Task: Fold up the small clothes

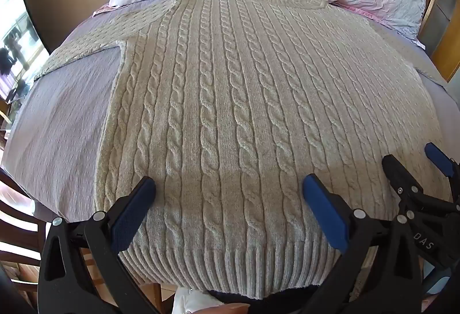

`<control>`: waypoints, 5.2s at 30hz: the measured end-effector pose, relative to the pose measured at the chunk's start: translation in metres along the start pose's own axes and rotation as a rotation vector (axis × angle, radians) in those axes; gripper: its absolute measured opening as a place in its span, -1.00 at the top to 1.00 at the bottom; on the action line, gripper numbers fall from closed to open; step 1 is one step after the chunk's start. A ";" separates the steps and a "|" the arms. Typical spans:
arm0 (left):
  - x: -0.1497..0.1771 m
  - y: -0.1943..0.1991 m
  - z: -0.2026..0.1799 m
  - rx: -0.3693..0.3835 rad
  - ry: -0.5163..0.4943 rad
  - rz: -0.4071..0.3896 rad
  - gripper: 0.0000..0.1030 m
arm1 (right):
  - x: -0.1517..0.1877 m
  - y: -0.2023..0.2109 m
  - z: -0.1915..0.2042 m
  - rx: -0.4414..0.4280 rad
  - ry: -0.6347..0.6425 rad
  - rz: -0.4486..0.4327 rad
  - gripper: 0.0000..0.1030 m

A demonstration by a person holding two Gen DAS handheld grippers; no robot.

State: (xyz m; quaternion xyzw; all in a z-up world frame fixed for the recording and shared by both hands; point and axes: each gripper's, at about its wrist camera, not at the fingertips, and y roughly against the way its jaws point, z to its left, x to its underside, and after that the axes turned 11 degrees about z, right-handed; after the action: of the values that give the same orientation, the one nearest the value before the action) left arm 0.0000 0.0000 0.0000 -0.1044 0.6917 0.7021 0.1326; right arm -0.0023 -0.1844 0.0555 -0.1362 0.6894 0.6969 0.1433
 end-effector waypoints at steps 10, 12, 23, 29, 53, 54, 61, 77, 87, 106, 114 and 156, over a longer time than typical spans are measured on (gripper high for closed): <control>0.000 0.000 0.000 -0.001 0.000 -0.001 -0.97 | 0.000 0.000 0.000 -0.001 0.000 0.000 -0.97; 0.000 0.000 0.000 -0.001 0.000 -0.001 -0.97 | 0.000 0.000 0.000 -0.001 -0.001 0.000 -0.97; 0.000 0.000 0.000 -0.001 -0.001 -0.002 -0.97 | 0.000 0.000 0.000 -0.001 -0.001 0.002 -0.97; 0.000 0.000 0.000 -0.001 -0.001 -0.002 -0.97 | 0.000 -0.001 0.000 -0.001 -0.001 0.003 -0.97; 0.000 0.000 0.000 -0.002 -0.003 -0.002 -0.97 | -0.001 -0.004 0.001 0.000 -0.007 0.015 -0.97; 0.000 0.000 0.000 -0.002 -0.003 -0.003 -0.97 | -0.001 -0.004 0.001 0.000 -0.007 0.016 -0.97; 0.000 0.000 0.000 -0.003 -0.003 -0.003 -0.97 | -0.002 -0.004 0.001 0.001 -0.007 0.018 -0.97; 0.000 0.000 0.000 -0.003 -0.003 -0.004 -0.97 | -0.002 -0.004 0.001 0.000 -0.008 0.022 -0.97; 0.000 -0.001 -0.002 -0.003 -0.004 -0.007 -0.97 | 0.001 -0.002 0.002 -0.002 -0.003 0.003 -0.97; -0.045 0.023 0.047 0.242 0.032 -0.226 -0.97 | -0.075 0.000 -0.351 -0.240 -0.842 -0.216 -0.20; -0.079 0.013 0.127 0.445 0.304 -0.371 -0.97 | -0.068 -0.065 -0.485 -0.285 -1.313 -0.182 0.19; -0.168 -0.016 0.379 0.275 0.941 -0.356 0.82 | -0.156 -0.005 -0.134 -0.428 -0.126 -0.263 -0.67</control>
State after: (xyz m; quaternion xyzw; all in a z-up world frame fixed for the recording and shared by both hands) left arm 0.1782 0.3720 0.0483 -0.5062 0.7338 0.4486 -0.0630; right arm 0.1427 -0.3198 0.1096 -0.2082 0.4923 0.8095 0.2431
